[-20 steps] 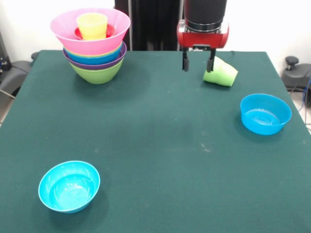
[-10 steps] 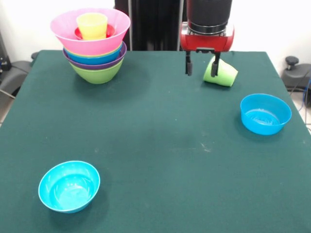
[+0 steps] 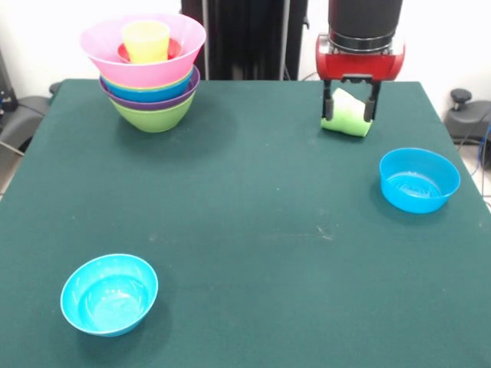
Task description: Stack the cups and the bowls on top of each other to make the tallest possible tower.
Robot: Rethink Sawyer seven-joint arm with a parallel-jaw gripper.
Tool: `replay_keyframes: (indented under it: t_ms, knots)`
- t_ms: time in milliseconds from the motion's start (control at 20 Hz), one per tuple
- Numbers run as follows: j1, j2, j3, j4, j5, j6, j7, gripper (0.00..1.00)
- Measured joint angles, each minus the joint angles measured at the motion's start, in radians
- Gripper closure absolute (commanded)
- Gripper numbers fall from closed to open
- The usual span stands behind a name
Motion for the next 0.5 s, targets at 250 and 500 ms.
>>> replay_keyframes:
  t_ms: [250, 500]
  knots:
    - [0.019, 0.031, -0.012, -0.011, 0.000, -0.002, 0.000, 0.00]
    - [0.039, 0.071, -0.031, -0.025, 0.000, -0.014, 0.000, 0.00]
